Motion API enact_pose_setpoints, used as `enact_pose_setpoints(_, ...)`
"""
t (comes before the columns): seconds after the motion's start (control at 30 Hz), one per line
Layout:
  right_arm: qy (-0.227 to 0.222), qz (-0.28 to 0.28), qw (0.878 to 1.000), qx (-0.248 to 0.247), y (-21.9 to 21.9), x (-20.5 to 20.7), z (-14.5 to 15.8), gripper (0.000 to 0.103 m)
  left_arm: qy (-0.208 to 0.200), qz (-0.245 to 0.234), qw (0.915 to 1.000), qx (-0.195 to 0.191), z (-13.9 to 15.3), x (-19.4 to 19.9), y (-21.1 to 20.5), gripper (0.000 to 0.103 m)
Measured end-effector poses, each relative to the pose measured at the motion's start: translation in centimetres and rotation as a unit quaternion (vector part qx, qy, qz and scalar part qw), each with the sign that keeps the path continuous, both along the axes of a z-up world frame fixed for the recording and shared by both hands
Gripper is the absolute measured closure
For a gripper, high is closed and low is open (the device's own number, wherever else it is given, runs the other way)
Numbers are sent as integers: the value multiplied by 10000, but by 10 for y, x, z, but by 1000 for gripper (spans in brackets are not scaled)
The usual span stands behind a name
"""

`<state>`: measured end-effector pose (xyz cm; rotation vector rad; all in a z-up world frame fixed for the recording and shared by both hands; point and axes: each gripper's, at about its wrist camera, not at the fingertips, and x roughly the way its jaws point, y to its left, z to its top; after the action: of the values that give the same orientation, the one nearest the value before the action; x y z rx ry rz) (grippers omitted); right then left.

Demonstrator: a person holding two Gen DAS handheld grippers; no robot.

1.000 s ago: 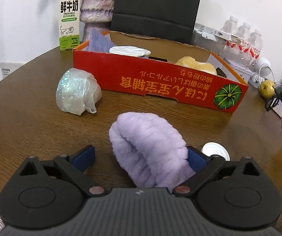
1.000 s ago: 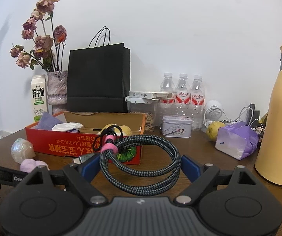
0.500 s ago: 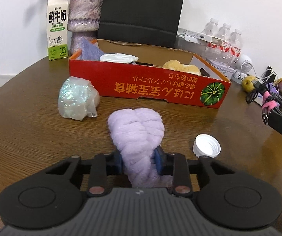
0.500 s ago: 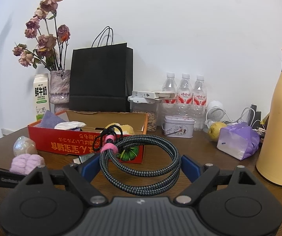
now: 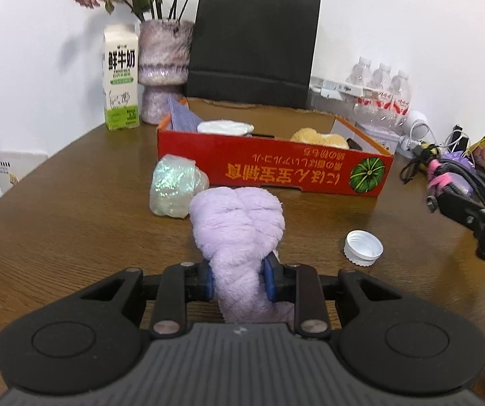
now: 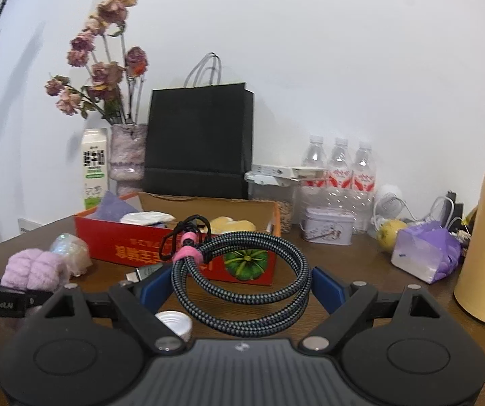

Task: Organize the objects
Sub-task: 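Grasp the lilac fuzzy pouch with left tool while right tool grasps the coiled cable, then carry the lilac pouch and coiled cable up to the red box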

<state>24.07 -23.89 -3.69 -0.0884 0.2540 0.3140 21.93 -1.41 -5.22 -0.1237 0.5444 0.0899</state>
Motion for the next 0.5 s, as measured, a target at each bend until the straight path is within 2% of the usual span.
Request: enact_pose_setpoints(0.5, -163, 139, 9998, 46, 29, -14, 16, 16, -329, -231, 9991, 163, 27, -10, 0, 76)
